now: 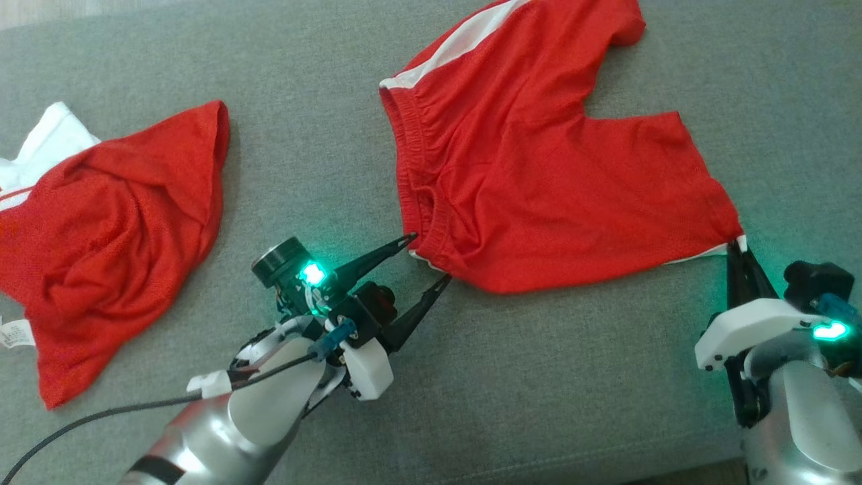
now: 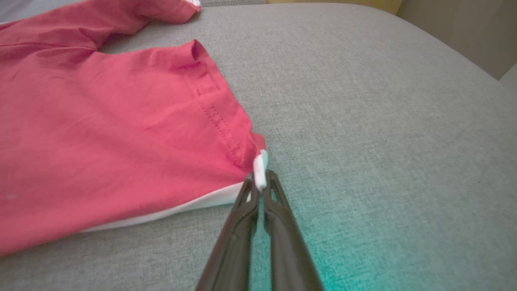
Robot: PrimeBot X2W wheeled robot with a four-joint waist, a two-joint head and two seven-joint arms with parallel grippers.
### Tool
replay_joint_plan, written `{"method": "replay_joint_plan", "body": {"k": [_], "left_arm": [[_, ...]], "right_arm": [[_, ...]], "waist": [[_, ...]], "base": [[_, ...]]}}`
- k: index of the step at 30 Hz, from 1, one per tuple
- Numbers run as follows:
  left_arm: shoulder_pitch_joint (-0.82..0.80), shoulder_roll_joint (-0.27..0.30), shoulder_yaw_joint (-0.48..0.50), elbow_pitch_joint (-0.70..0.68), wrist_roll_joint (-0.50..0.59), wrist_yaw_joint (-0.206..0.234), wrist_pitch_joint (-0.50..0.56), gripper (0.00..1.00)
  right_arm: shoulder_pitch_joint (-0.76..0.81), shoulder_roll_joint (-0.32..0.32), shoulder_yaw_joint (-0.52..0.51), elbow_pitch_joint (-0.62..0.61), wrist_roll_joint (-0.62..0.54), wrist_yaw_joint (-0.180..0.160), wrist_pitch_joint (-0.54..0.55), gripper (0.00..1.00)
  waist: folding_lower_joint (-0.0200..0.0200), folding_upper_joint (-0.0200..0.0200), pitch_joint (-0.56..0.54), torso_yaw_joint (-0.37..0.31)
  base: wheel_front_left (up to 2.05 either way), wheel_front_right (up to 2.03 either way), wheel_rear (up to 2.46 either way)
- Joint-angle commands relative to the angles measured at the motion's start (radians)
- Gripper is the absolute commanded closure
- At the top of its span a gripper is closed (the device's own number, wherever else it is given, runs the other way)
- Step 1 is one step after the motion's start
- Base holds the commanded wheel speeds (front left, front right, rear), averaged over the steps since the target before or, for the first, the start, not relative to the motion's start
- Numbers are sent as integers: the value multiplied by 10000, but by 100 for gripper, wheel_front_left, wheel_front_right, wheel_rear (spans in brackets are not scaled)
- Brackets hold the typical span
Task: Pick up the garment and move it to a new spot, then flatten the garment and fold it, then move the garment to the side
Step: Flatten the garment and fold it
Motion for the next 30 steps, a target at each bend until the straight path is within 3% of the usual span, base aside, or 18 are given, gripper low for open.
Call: {"method": "replay_joint_plan", "body": {"k": [1, 5, 6, 8, 9, 20, 30], "left_arm": [[-499, 116, 157, -63, -144, 19, -148, 0], [-688, 56, -80, 137, -337, 18, -185, 4], [-723, 41, -138, 165, -386, 18, -190, 27], [-783, 12, -227, 174, -482, 18, -200, 95], [-808, 4, -246, 124, -521, 18, -203, 100], [-322, 360, 152, -1064, -802, 117, -208, 100], [-52, 756, 974, -1891, -1324, 222, -209, 100]], "right_arm": [[-230, -59, 276, -270, 100, 65, -57, 100], [-274, -59, 308, -243, 122, 65, -82, 100], [-282, -59, 312, -237, 124, 65, -86, 100], [-295, -59, 317, -217, 116, 65, -91, 100], [-304, -59, 314, -205, 108, 65, -94, 100], [-365, -58, 208, -368, -25, 65, -266, 100], [-506, -58, 456, -1274, 279, 65, 83, 100]], "waist": [[-1, 0, 48, -15], [-1, 0, 115, -28], [-1, 0, 126, -26], [-1, 0, 138, -18], [-1, 0, 144, -13], [-1, 0, -408, 115], [-1, 0, -1147, 223]], "base": [[0, 0, 0], [0, 0, 0], [0, 0, 0], [0, 0, 0], [0, 0, 0], [0, 0, 0], [0, 0, 0]]}}
